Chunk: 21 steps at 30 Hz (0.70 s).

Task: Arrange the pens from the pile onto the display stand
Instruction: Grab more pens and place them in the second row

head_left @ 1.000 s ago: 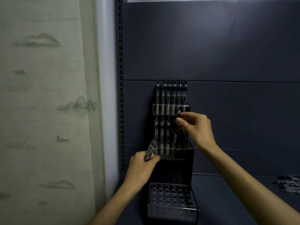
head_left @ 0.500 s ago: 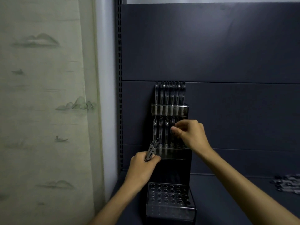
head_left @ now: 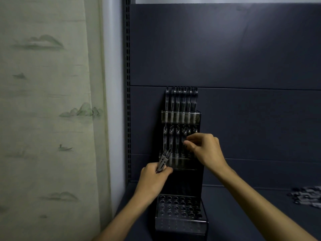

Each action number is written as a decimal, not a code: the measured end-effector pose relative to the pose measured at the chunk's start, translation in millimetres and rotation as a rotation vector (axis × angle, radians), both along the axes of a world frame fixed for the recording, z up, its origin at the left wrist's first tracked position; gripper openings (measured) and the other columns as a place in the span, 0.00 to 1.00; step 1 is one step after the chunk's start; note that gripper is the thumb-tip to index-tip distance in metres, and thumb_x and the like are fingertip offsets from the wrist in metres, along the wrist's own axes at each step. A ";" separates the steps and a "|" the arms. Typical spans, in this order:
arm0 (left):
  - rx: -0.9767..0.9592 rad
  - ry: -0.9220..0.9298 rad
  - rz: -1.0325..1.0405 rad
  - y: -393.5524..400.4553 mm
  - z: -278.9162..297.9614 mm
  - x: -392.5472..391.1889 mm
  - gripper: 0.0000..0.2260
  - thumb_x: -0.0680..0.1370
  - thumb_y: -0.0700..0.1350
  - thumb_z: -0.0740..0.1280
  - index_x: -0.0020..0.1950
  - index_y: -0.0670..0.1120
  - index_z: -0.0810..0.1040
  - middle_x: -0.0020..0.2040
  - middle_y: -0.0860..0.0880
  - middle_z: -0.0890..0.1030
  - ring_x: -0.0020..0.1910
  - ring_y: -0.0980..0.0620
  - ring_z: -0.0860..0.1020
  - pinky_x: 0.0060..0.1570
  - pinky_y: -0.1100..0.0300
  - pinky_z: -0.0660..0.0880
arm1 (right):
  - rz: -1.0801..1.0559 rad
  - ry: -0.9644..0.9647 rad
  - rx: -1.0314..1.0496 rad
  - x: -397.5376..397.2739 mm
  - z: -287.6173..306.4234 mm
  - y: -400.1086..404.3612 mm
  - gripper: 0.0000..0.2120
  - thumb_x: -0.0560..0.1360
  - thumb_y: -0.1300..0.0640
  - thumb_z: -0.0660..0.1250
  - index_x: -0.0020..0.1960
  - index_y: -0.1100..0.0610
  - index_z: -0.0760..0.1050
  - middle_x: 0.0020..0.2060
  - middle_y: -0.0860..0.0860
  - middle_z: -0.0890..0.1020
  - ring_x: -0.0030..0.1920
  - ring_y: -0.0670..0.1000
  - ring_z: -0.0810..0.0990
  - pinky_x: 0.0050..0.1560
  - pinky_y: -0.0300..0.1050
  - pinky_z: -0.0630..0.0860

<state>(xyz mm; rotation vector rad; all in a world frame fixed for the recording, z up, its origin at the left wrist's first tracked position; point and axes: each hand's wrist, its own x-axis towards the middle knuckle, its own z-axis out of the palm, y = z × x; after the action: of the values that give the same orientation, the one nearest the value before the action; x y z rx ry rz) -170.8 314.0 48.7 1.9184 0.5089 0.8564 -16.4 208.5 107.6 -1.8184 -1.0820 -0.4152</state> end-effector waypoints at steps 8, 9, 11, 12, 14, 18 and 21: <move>-0.036 -0.008 -0.024 -7.2 4.1 7.1 0.19 0.76 0.46 0.71 0.31 0.48 0.65 0.28 0.51 0.65 0.31 0.53 0.64 0.31 0.60 0.59 | 0.458 0.385 -0.030 -25.8 6.2 -13.7 0.05 0.77 0.64 0.71 0.51 0.57 0.84 0.42 0.51 0.87 0.43 0.46 0.85 0.42 0.40 0.80; -0.043 -0.004 -0.039 -9.2 5.2 7.7 0.18 0.76 0.47 0.71 0.30 0.48 0.68 0.28 0.51 0.67 0.30 0.53 0.66 0.31 0.59 0.60 | 0.547 0.452 -0.096 -27.8 5.4 -14.2 0.05 0.76 0.65 0.72 0.51 0.59 0.83 0.43 0.53 0.86 0.44 0.46 0.84 0.43 0.39 0.80; -0.061 -0.003 -0.068 -13.3 7.9 7.7 0.16 0.77 0.49 0.70 0.29 0.51 0.75 0.26 0.54 0.71 0.28 0.55 0.68 0.31 0.57 0.63 | 0.662 0.470 -0.170 -28.1 0.6 -14.9 0.05 0.76 0.63 0.72 0.50 0.63 0.82 0.43 0.56 0.85 0.44 0.47 0.83 0.46 0.38 0.79; -0.067 -0.004 -0.077 -15.0 8.7 7.4 0.17 0.77 0.49 0.70 0.28 0.53 0.77 0.25 0.55 0.72 0.26 0.56 0.69 0.31 0.57 0.64 | 0.690 0.457 -0.173 -27.4 -2.2 -15.4 0.07 0.76 0.62 0.72 0.51 0.65 0.82 0.44 0.60 0.84 0.45 0.48 0.83 0.47 0.39 0.79; -0.073 0.001 -0.082 -17.5 9.8 6.6 0.18 0.77 0.50 0.70 0.27 0.55 0.77 0.24 0.56 0.72 0.26 0.58 0.69 0.32 0.57 0.65 | 0.694 0.453 -0.150 -26.4 -6.9 -16.5 0.10 0.76 0.61 0.72 0.52 0.68 0.80 0.47 0.64 0.84 0.46 0.50 0.82 0.48 0.40 0.79; -0.091 0.019 -0.085 -18.7 11.2 6.0 0.18 0.77 0.50 0.70 0.27 0.54 0.76 0.25 0.54 0.71 0.26 0.55 0.68 0.31 0.55 0.65 | 0.645 0.437 -0.114 -26.4 -10.4 -16.3 0.09 0.78 0.62 0.69 0.53 0.69 0.79 0.49 0.64 0.83 0.47 0.49 0.83 0.48 0.38 0.79; -0.088 0.016 -0.083 -20.2 13.7 5.6 0.16 0.79 0.49 0.68 0.31 0.50 0.74 0.25 0.51 0.72 0.24 0.54 0.70 0.28 0.58 0.67 | 0.621 0.465 -0.084 -28.1 -13.7 -14.9 0.09 0.79 0.62 0.68 0.52 0.69 0.78 0.47 0.60 0.84 0.47 0.47 0.83 0.47 0.38 0.79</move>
<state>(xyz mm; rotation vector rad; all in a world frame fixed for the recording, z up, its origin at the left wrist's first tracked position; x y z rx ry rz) -165.2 293.8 62.4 1.8542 0.4658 0.7533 -44.5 193.6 93.9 -1.4411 -1.2589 0.4076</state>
